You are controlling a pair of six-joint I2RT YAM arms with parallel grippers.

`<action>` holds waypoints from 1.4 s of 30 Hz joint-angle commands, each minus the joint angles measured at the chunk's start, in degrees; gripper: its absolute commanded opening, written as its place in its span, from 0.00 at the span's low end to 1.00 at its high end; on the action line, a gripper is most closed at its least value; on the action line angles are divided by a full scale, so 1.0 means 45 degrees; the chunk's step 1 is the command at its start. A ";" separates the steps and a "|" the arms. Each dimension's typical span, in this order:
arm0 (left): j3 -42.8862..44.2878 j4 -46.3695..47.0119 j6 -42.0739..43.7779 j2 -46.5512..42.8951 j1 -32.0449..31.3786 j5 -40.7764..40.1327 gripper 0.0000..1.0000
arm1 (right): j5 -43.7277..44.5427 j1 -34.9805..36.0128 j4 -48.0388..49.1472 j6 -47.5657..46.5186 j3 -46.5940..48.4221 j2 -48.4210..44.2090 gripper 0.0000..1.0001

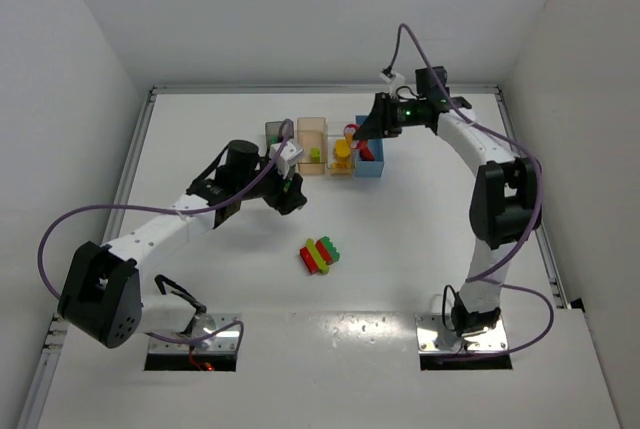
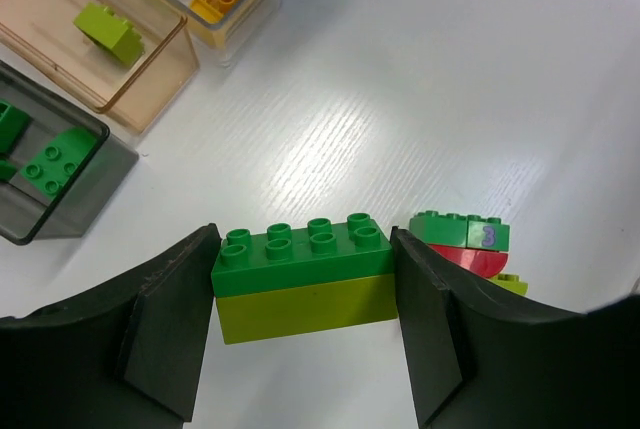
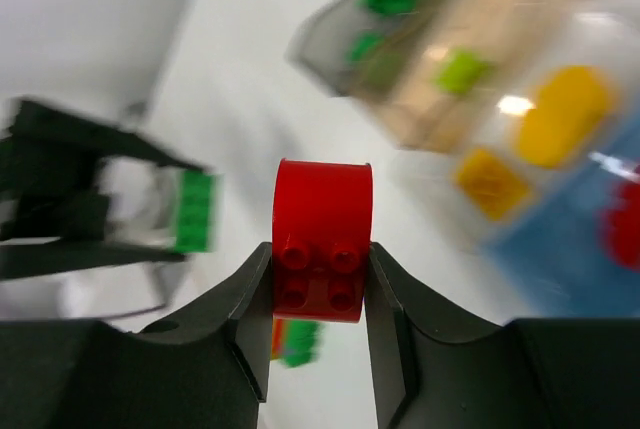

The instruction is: Sort the legos into containers by color

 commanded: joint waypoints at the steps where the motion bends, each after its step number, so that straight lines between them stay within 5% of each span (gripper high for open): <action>1: 0.0063 0.0489 -0.0057 -0.0468 -0.0063 -0.0162 0.05 | 0.3442 -0.0423 -0.0693 -0.1869 0.0623 -0.0419 0.00; 5: 0.0530 0.0741 -0.0679 -0.0468 -0.0063 -0.0708 0.05 | 0.6082 -0.0542 -0.0847 -0.2475 0.0858 0.0048 0.00; 12: 0.1664 0.0860 -0.1307 0.0157 -0.0063 -0.1256 0.05 | 0.6789 -0.0425 -0.0849 -0.3061 0.1502 0.1296 0.04; 15: 0.1841 0.0860 -0.1423 0.0275 -0.0063 -0.1258 0.05 | 0.6789 -0.0307 -0.0849 -0.3179 0.2068 0.1825 0.35; 16: 0.1957 0.0860 -0.1424 0.0391 -0.0063 -0.1258 0.05 | 0.6789 -0.0307 -0.0849 -0.3180 0.2302 0.1827 0.58; 19: 0.1958 0.1014 -0.1947 0.0392 -0.0063 -0.1647 0.05 | 0.7081 -0.0307 -0.0966 -0.3180 0.2421 0.1964 0.79; 21: 0.2075 0.1132 -0.2436 0.0392 -0.0063 -0.1648 0.05 | 0.7082 -0.0307 -0.0850 -0.3180 0.2053 0.1536 0.81; 26: 0.2075 0.2128 -0.7081 0.0685 0.0816 -0.1472 0.05 | 0.4836 -0.0542 -0.0479 -0.2927 0.0725 -0.0825 0.81; 32: 0.2327 0.2111 -1.0888 0.0978 0.0972 -0.2914 0.05 | 0.1732 -0.0056 0.2369 -0.2088 -0.3433 -0.4379 0.81; 36: 0.2757 0.1387 -1.2823 0.1523 0.0972 -0.4554 0.00 | 0.2275 0.0979 0.3720 -0.0273 -0.4706 -0.5281 0.81; 42: 0.3186 0.1250 -1.4312 0.2109 0.0972 -0.4558 0.00 | 0.5380 0.2582 0.5439 0.2832 -0.4787 -0.4427 0.81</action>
